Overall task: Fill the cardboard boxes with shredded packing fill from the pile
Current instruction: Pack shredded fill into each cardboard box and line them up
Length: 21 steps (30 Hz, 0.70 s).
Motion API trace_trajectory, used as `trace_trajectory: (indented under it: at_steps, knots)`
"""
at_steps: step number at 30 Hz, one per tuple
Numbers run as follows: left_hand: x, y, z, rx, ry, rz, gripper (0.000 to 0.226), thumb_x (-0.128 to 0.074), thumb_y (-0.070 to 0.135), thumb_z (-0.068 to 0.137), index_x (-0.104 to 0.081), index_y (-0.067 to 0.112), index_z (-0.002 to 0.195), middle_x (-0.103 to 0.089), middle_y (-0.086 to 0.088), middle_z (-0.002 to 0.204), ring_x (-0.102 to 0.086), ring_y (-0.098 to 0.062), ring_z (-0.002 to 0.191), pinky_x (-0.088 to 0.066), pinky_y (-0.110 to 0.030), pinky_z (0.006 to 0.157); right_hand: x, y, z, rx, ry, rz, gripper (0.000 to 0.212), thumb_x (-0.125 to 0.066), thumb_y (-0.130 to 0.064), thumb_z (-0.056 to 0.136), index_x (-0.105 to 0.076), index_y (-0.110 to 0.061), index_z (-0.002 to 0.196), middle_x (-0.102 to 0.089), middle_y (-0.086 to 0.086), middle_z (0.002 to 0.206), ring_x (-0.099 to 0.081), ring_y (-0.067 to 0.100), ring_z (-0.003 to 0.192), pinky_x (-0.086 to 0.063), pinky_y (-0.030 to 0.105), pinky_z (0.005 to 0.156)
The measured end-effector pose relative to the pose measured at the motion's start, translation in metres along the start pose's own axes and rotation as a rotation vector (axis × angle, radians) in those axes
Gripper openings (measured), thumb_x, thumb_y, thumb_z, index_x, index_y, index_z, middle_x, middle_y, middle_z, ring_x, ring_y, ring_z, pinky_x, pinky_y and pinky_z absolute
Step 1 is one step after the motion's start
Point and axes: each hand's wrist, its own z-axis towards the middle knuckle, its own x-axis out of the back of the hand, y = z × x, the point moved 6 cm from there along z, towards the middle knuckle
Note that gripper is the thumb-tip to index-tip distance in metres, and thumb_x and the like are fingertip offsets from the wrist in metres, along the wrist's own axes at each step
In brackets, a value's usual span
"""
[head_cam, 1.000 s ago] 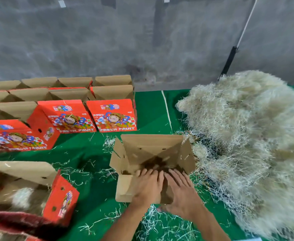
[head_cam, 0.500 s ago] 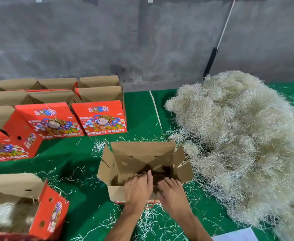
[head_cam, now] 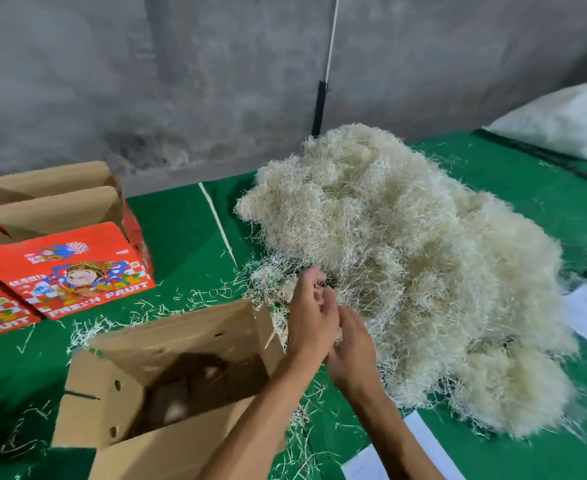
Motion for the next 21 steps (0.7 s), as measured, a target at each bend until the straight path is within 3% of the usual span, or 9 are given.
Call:
trace_trajectory:
  at_steps: [6,9,12,14,16,18,19,20,21]
  knots:
    - [-0.106,-0.081,0.033,0.760,-0.218,0.097,0.087,-0.054,0.050,0.096,-0.003,0.018,0.158,-0.009,-0.013,0.164,-0.018,-0.036,0.149,-0.029,-0.050,0.116,-0.030,0.111,0.037,-0.166,-0.263,-0.373,0.084,-0.068,-0.047,0.088,-0.029,-0.018,0.155,-0.035,0.004,0.157,-0.035,0.021,0.139,-0.033,0.038,0.117]
    - [-0.114,-0.129,0.058,0.839,-0.213,0.302,0.103,-0.059,0.057,0.091,0.012,0.023,0.157,0.019,-0.009,0.164,0.012,-0.039,0.150,-0.010,-0.063,0.119,-0.048,0.157,0.051,-0.238,-0.379,-0.461,0.088,-0.054,-0.066,0.090,-0.015,-0.028,0.158,-0.016,0.004,0.166,-0.023,0.028,0.149,-0.019,0.050,0.123]
    - [-0.108,-0.177,0.086,0.838,-0.202,0.479,0.109,-0.060,0.065,0.085,0.018,0.033,0.155,0.034,-0.006,0.159,0.025,-0.037,0.147,-0.004,-0.070,0.115,-0.070,0.197,0.053,-0.386,-0.495,-0.349,0.095,-0.048,-0.076,0.085,0.000,-0.036,0.158,-0.016,0.011,0.165,-0.044,0.031,0.139,-0.028,0.052,0.117]
    - [-0.110,-0.204,0.098,0.845,-0.219,0.523,0.102,-0.060,0.066,0.085,0.008,0.037,0.156,0.022,-0.006,0.163,0.008,-0.039,0.151,-0.011,-0.069,0.116,-0.084,0.212,0.047,-0.428,-0.501,-0.196,0.099,-0.055,-0.069,0.085,0.007,-0.038,0.156,-0.030,0.014,0.159,-0.054,0.026,0.131,-0.032,0.044,0.115]
    - [-0.117,-0.219,0.103,0.803,-0.204,0.535,0.080,-0.060,0.052,0.092,-0.015,0.034,0.156,-0.016,-0.008,0.160,-0.032,-0.032,0.139,-0.032,-0.059,0.114,-0.092,0.218,0.046,-0.448,-0.451,-0.069,0.101,-0.062,-0.058,0.089,0.009,-0.034,0.157,-0.039,0.009,0.155,-0.052,0.024,0.134,-0.027,0.031,0.113]
    - [-0.130,-0.218,0.097,0.789,-0.140,0.473,0.061,-0.056,0.041,0.098,-0.031,0.030,0.152,-0.040,-0.008,0.149,-0.052,-0.026,0.123,-0.047,-0.050,0.104,-0.095,0.220,0.053,-0.477,-0.368,0.032,0.094,-0.064,-0.043,0.094,0.001,-0.026,0.159,-0.054,0.003,0.140,-0.067,0.012,0.106,-0.030,0.009,0.093]
    - [-0.138,-0.213,0.090,0.813,-0.100,0.413,0.057,-0.052,0.046,0.099,-0.036,0.026,0.150,-0.047,-0.010,0.142,-0.058,-0.025,0.117,-0.051,-0.047,0.100,-0.098,0.219,0.058,-0.490,-0.342,0.087,0.087,-0.063,-0.036,0.096,-0.005,-0.021,0.159,-0.064,0.002,0.124,-0.067,0.005,0.084,-0.046,0.007,0.090]
    - [-0.146,-0.206,0.081,0.855,-0.073,0.349,0.059,-0.049,0.058,0.097,-0.043,0.022,0.143,-0.053,-0.009,0.133,-0.061,-0.024,0.110,-0.054,-0.044,0.095,-0.101,0.218,0.063,-0.500,-0.338,0.142,0.081,-0.062,-0.031,0.097,-0.011,-0.017,0.159,-0.067,-0.002,0.109,-0.063,0.002,0.073,-0.055,0.016,0.064]
    - [-0.155,-0.200,0.072,0.904,-0.073,0.275,0.067,-0.046,0.072,0.091,-0.046,0.024,0.137,-0.054,-0.005,0.127,-0.060,-0.022,0.108,-0.053,-0.038,0.092,-0.105,0.217,0.067,-0.508,-0.357,0.192,0.077,-0.061,-0.030,0.099,-0.015,-0.014,0.158,-0.065,-0.007,0.108,-0.062,0.000,0.075,-0.057,0.015,0.075]
